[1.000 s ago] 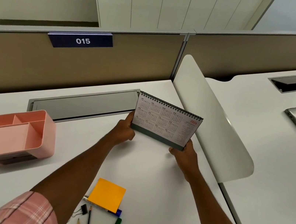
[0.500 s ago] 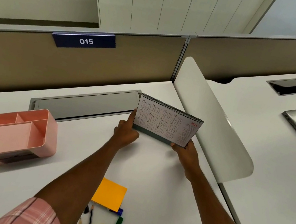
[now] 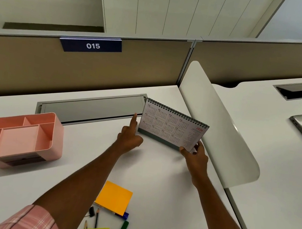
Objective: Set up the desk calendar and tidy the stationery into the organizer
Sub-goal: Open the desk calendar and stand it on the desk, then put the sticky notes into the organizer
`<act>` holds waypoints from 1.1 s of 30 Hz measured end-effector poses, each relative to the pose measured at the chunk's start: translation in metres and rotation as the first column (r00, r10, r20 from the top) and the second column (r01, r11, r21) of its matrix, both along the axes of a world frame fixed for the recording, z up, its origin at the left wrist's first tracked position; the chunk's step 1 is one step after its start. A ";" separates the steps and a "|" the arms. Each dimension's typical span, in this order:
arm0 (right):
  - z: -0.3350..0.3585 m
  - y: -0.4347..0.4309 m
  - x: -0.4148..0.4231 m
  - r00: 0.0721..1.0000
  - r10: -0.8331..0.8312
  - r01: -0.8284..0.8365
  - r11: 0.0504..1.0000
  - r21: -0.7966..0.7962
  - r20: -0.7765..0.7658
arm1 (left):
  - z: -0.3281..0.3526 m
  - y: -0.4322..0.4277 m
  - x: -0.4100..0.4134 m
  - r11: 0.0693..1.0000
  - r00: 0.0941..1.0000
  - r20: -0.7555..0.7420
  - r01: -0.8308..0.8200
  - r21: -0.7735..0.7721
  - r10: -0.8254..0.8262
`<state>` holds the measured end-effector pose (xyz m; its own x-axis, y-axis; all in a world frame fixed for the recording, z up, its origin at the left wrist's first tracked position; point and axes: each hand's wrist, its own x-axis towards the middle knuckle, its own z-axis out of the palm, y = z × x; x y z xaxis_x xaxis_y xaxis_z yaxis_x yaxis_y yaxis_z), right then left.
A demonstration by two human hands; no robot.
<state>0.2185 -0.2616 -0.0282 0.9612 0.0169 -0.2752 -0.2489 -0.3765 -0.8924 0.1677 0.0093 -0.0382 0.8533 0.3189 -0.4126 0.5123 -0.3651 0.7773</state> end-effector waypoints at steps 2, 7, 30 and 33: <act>-0.003 -0.003 -0.002 1.000 -0.023 0.022 0.997 -0.076 -0.009 | 0.008 -0.001 -0.006 1.000 1.000 -0.006 0.000 0.026 0.000; -0.008 -0.011 -0.015 0.998 -0.029 0.043 0.967 -0.250 0.060 | 0.012 0.001 -0.017 0.996 0.997 0.068 0.035 0.088 -0.041; -0.021 0.054 -0.199 0.696 0.710 -0.527 0.604 -0.598 0.103 | 0.015 0.020 -0.225 0.877 0.930 0.122 0.276 0.394 -0.348; -0.023 0.065 -0.218 0.615 0.785 -0.545 0.498 -0.674 0.082 | 0.012 0.016 -0.243 0.860 0.922 0.091 0.310 0.405 -0.376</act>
<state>0.0006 -0.1967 -0.0509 0.7385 0.6608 -0.1342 0.5609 -0.7125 -0.4216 -0.0749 0.0249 -0.0260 0.9810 0.0963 -0.1683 0.1800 -0.7749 0.6059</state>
